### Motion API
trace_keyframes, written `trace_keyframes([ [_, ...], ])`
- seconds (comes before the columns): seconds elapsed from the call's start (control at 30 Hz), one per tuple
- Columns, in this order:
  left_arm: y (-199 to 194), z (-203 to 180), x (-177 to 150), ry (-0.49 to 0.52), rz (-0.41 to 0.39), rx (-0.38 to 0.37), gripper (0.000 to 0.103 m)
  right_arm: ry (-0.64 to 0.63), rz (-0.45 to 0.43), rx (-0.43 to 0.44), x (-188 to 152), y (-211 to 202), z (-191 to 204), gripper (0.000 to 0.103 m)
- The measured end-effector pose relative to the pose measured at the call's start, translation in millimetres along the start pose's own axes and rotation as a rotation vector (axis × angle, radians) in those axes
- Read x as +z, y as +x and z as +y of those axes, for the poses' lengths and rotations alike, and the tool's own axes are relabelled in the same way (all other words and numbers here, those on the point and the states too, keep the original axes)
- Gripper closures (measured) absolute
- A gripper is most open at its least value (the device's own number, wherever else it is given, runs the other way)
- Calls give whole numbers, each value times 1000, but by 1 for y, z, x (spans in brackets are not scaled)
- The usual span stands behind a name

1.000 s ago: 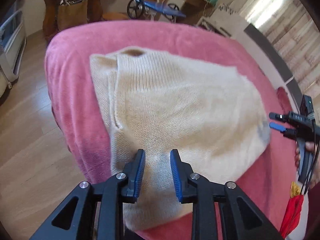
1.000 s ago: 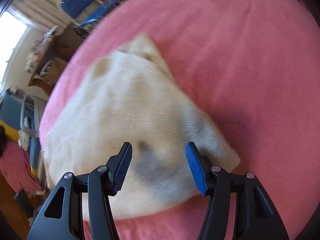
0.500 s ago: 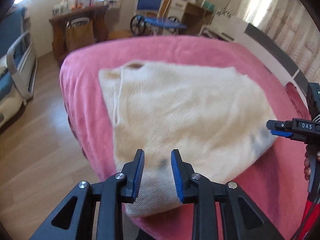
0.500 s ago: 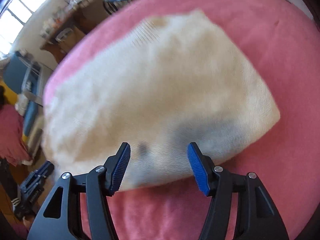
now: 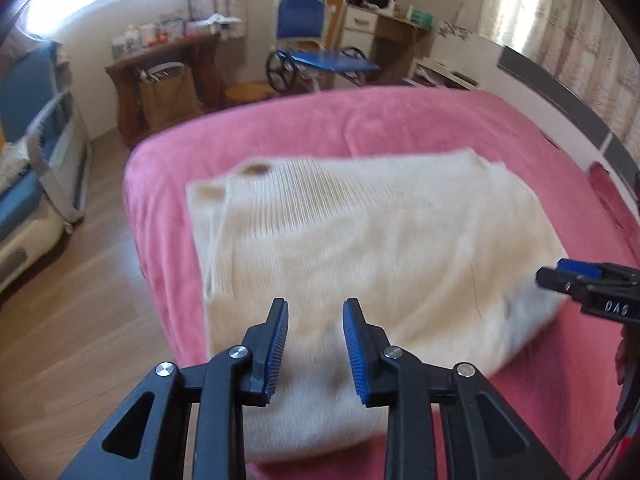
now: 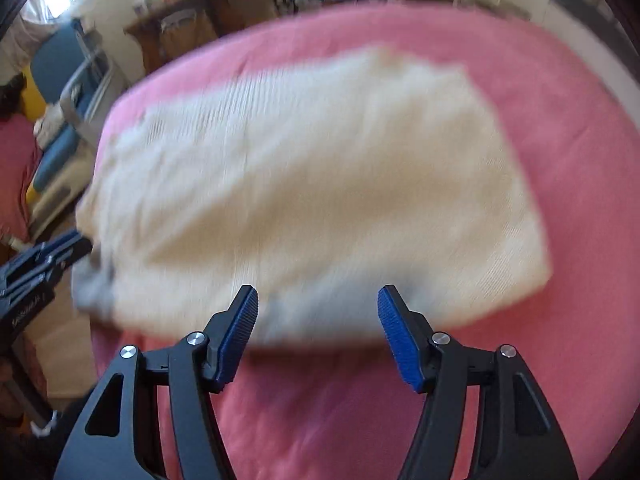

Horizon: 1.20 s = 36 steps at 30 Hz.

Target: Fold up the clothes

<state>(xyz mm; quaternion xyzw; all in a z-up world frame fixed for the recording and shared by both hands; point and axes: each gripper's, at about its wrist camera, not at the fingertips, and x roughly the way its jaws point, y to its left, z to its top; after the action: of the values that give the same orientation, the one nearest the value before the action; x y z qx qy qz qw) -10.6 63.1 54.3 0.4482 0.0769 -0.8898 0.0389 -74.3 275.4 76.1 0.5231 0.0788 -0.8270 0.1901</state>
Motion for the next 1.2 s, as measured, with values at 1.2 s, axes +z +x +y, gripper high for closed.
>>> trace_keyframes([
  [1.2, 100, 54, 78, -152, 15, 203, 66, 141, 60, 110, 98, 80, -94, 18],
])
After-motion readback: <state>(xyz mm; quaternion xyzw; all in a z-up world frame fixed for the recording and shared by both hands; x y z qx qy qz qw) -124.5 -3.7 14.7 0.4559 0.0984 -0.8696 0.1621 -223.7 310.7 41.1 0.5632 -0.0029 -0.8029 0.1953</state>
